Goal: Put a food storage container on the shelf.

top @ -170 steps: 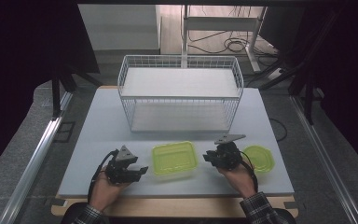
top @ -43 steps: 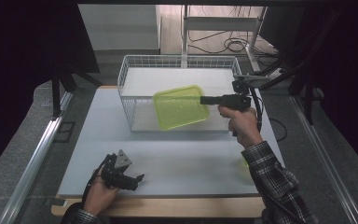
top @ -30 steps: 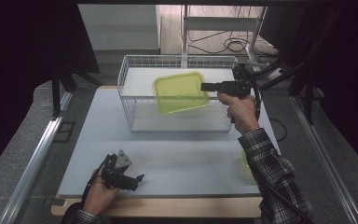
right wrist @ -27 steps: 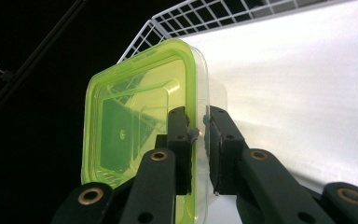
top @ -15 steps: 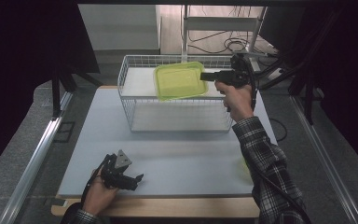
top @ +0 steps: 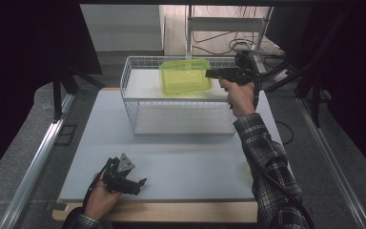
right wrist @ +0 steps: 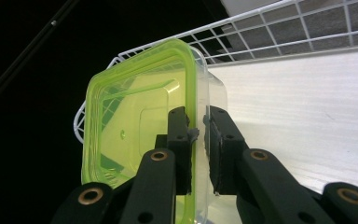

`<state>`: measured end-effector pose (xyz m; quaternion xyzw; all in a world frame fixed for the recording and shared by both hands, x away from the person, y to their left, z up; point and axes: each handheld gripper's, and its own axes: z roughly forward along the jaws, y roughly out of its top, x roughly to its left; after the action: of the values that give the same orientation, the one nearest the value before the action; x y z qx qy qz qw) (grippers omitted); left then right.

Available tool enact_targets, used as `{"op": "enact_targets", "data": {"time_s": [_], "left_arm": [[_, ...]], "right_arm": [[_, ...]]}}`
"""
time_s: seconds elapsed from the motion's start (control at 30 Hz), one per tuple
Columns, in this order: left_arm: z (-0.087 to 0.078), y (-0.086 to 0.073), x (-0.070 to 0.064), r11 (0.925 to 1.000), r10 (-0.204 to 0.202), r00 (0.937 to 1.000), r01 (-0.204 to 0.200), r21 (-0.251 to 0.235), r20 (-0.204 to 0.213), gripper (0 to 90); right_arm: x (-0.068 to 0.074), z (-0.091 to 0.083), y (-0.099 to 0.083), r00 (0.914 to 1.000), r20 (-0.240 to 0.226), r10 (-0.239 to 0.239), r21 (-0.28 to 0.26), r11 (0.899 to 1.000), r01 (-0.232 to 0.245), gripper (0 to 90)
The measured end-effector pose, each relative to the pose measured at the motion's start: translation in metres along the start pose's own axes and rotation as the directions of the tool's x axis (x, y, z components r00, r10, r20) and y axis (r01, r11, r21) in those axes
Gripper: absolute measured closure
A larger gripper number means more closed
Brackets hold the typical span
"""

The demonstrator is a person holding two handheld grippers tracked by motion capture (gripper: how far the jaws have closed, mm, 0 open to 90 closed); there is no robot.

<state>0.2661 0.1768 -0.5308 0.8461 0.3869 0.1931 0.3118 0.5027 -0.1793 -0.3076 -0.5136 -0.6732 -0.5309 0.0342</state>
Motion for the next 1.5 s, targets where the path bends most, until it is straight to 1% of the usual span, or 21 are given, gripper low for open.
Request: {"op": "enact_targets", "data": {"time_s": [0.23, 0.37, 0.5, 0.53, 0.6, 0.63, 0.73, 0.83, 0.87, 0.9, 0.93, 0.97, 1.0, 1.07, 1.1, 1.13, 1.2, 1.33, 1.4, 1.43, 1.5], "left_arm": [[0.000, 0.000, 0.000, 1.0000, 0.007, 1.0000, -0.007, 0.004, -0.002, 2.9], [0.001, 0.000, -0.001, 0.9999, 0.010, 0.9999, -0.010, 0.008, -0.002, 2.9], [0.001, 0.000, -0.001, 0.9999, 0.012, 0.9999, -0.012, 0.011, -0.001, 2.8], [0.001, 0.000, -0.001, 0.9998, 0.014, 0.9999, -0.014, 0.011, -0.001, 2.9], [0.002, 0.000, -0.001, 0.9997, 0.017, 0.9999, -0.017, 0.015, -0.002, 2.8], [0.002, 0.000, -0.001, 0.9997, 0.018, 0.9998, -0.018, 0.016, -0.001, 2.8], [0.002, 0.000, -0.001, 0.9997, 0.019, 0.9998, -0.019, 0.016, -0.001, 2.8], [0.002, -0.001, -0.001, 0.9997, 0.018, 0.9998, -0.018, 0.016, -0.001, 2.8], [0.002, 0.000, -0.001, 0.9997, 0.020, 0.9998, -0.020, 0.018, 0.000, 2.8], [0.002, 0.000, -0.001, 0.9997, 0.020, 0.9998, -0.020, 0.018, 0.000, 2.8], [0.002, 0.000, -0.001, 0.9996, 0.022, 0.9998, -0.021, 0.020, 0.000, 2.8], [0.002, 0.000, -0.001, 0.9996, 0.022, 0.9998, -0.021, 0.020, 0.000, 2.8], [0.002, 0.000, -0.001, 0.9996, 0.022, 0.9998, -0.022, 0.019, 0.000, 2.8], [0.002, 0.000, -0.001, 0.9997, 0.019, 0.9998, -0.019, 0.018, -0.001, 2.8], [0.002, 0.000, -0.001, 0.9997, 0.019, 0.9998, -0.019, 0.018, -0.001, 2.8], [0.002, 0.000, -0.001, 0.9997, 0.018, 0.9998, -0.018, 0.017, 0.000, 2.8], [0.002, 0.000, -0.001, 0.9998, 0.015, 0.9999, -0.015, 0.014, -0.002, 2.8], [0.001, 0.000, -0.001, 0.9999, 0.013, 0.9999, -0.013, 0.011, -0.001, 2.7], [0.001, 0.000, -0.001, 1.0000, 0.006, 1.0000, -0.006, 0.003, 0.001, 2.7], [0.001, 0.000, 0.000, 1.0000, 0.007, 1.0000, -0.007, 0.004, 0.003, 2.6], [0.000, 0.000, 0.000, 1.0000, 0.002, 1.0000, -0.002, -0.004, 0.006, 2.5]], "right_arm": [[-0.004, 0.005, -0.001, 0.9998, 0.021, -0.007, -0.010, 1.000, 0.008, 79.5], [-0.002, 0.007, -0.002, 0.9964, 0.068, -0.050, 0.001, 0.999, 0.050, 76.1], [-0.002, 0.008, -0.002, 0.9933, 0.091, -0.072, 0.007, 0.997, 0.071, 74.4], [0.000, 0.008, -0.002, 0.9894, 0.111, -0.095, 0.012, 0.996, 0.094, 73.3], [0.000, 0.009, -0.002, 0.9874, 0.121, -0.102, 0.012, 0.995, 0.102, 72.8], [0.001, 0.011, -0.001, 0.9831, 0.140, -0.118, 0.018, 0.993, 0.117, 71.4], [0.001, 0.013, 0.000, 0.9796, 0.153, -0.131, 0.028, 0.991, 0.128, 70.4], [0.000, 0.014, 0.000, 0.9804, 0.148, -0.130, 0.030, 0.991, 0.127, 68.7], [-0.001, 0.016, 0.000, 0.9782, 0.153, -0.140, 0.037, 0.990, 0.136, 64.5], [-0.001, 0.016, 0.000, 0.9782, 0.153, -0.140, 0.037, 0.990, 0.136, 64.5], [-0.001, 0.017, -0.001, 0.9752, 0.164, -0.149, 0.032, 0.989, 0.146, 60.7], [0.000, 0.017, -0.001, 0.9710, 0.173, -0.165, 0.034, 0.986, 0.161, 59.5], [0.000, 0.017, -0.001, 0.9710, 0.173, -0.165, 0.034, 0.986, 0.161, 59.5], [0.001, 0.017, 0.000, 0.9655, 0.191, -0.177, 0.038, 0.984, 0.173, 57.3], [0.001, 0.017, 0.000, 0.9655, 0.191, -0.177, 0.038, 0.984, 0.173, 57.3], [0.001, 0.016, -0.001, 0.9649, 0.192, -0.180, 0.036, 0.984, 0.176, 53.6], [0.000, 0.014, 0.000, 0.9696, 0.177, -0.169, 0.019, 0.986, 0.168, 49.6], [0.000, 0.010, 0.000, 0.9704, 0.171, -0.171, 0.015, 0.985, 0.171, 43.3], [0.000, 0.007, 0.000, 0.9721, 0.158, -0.173, 0.015, 0.985, 0.173, 38.0], [0.001, 0.006, -0.002, 0.9722, 0.146, -0.183, 0.010, 0.983, 0.184, 31.1], [0.001, 0.006, -0.002, 0.9708, 0.143, -0.193, 0.013, 0.981, 0.193, 29.2]]}}
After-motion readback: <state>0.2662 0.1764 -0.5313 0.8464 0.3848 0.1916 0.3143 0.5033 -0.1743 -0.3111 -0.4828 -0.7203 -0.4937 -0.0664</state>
